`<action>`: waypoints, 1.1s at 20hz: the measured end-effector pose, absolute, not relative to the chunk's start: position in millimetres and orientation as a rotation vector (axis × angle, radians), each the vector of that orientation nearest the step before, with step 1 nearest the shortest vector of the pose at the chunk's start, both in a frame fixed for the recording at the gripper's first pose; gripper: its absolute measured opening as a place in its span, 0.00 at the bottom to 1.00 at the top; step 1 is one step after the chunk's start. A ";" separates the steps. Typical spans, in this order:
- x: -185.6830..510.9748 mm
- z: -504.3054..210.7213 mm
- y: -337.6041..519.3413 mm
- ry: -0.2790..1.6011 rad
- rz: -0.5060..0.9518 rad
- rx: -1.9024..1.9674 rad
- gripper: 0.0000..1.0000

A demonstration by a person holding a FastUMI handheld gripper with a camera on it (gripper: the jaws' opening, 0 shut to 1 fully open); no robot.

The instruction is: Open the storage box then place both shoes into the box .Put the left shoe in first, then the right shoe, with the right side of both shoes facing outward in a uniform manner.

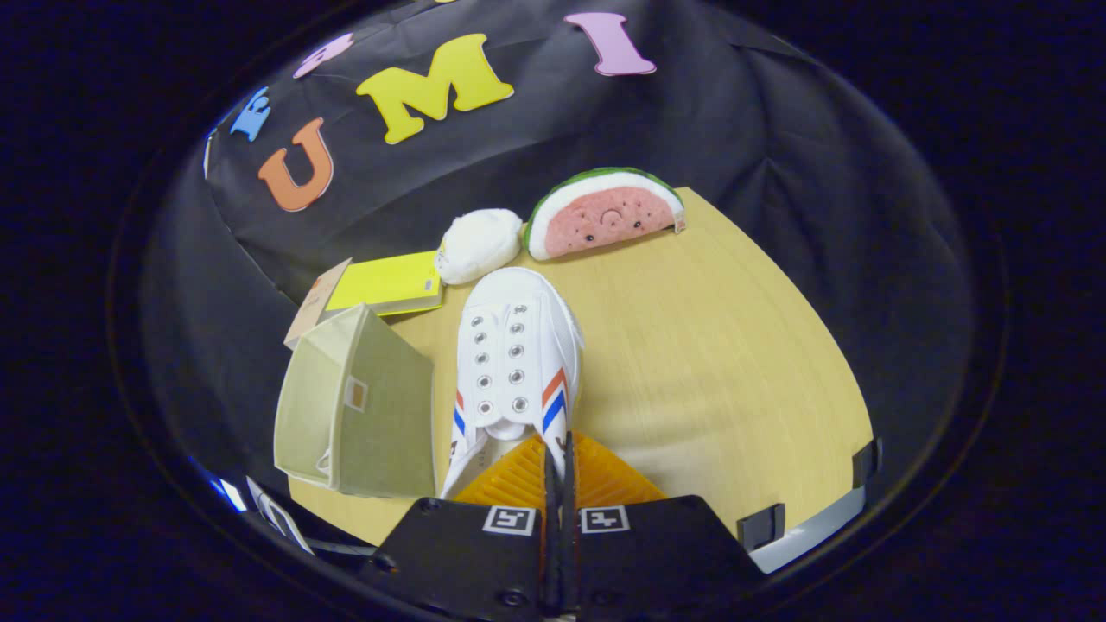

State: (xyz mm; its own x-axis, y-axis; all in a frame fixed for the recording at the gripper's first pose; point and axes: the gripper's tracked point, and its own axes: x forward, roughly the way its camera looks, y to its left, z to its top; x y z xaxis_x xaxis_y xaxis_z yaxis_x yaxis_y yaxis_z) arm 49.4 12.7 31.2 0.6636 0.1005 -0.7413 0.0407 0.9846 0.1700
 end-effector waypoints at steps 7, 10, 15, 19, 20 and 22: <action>42.3 61.8 131.3 0.814 0.106 0.128 0.05; 45.5 64.6 175.8 0.813 0.127 0.120 0.05; 63.7 52.6 232.9 0.792 0.118 0.179 0.05; 84.6 30.1 262.3 0.800 0.117 0.166 0.05; 88.6 21.3 267.0 0.809 0.122 0.156 0.05; 93.1 3.6 268.3 0.831 0.106 0.131 0.05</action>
State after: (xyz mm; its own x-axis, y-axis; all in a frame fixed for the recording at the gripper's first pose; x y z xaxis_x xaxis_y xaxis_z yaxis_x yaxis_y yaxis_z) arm 93.1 268.3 3.6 0.6695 0.1456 -0.7284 -0.0427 0.9865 0.1579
